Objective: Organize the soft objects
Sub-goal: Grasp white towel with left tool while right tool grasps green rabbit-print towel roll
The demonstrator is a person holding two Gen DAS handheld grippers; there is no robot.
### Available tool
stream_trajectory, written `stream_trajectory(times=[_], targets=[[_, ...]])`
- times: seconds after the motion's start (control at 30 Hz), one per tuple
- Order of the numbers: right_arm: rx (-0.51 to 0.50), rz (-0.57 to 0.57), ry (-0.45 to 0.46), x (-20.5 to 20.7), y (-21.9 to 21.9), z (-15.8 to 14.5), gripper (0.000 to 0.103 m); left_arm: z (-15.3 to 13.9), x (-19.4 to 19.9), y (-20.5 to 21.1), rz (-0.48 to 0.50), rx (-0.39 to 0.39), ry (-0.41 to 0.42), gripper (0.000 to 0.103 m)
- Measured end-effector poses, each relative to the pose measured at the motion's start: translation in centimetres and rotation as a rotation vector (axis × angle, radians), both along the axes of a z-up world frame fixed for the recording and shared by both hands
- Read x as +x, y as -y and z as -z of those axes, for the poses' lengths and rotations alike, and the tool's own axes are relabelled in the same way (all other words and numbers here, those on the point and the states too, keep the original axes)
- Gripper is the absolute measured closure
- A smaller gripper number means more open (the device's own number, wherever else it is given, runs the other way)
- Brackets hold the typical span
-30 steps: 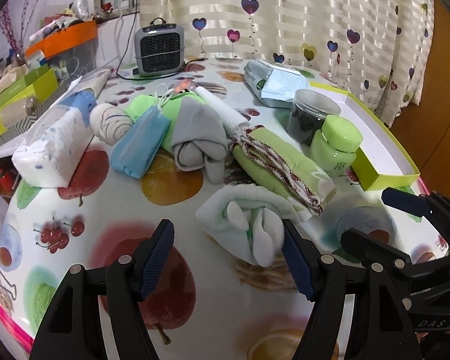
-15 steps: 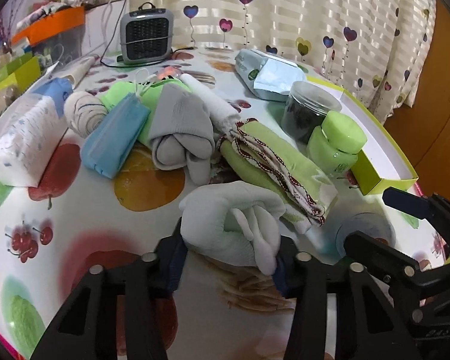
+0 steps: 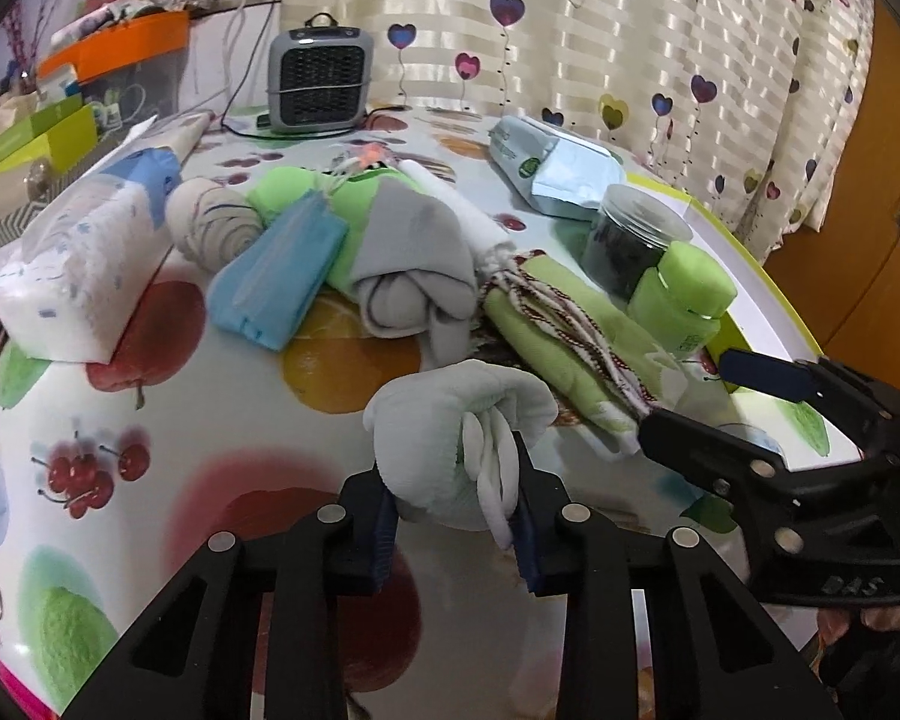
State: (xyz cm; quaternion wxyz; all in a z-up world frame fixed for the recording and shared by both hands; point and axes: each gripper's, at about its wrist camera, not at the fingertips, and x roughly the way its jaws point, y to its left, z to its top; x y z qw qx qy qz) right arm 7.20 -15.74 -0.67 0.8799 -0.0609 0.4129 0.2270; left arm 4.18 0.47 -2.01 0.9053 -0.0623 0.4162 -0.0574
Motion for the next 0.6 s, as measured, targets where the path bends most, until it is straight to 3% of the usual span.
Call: stream_trajectory(times=[0.27, 0.47, 0.6], targets=[[-0.029, -0.018, -0.024, 1.6, -1.8, 1.2, 0.026, 0.1, -0.2, -0.9, -0.013, -0.006, -0.007, 0.073], [-0.078, -0.019, -0.038, 2.4, -2.4, 2.3, 0.048, 0.1, -0.2, -1.2, -0.01, -0.008, -0.008, 0.073], [-0.074, -0.024, -0.024, 2.1, -2.3, 2.1, 0.057, 0.0, -0.3, -1.3, -0.014, -0.005, -0.006, 0.073]])
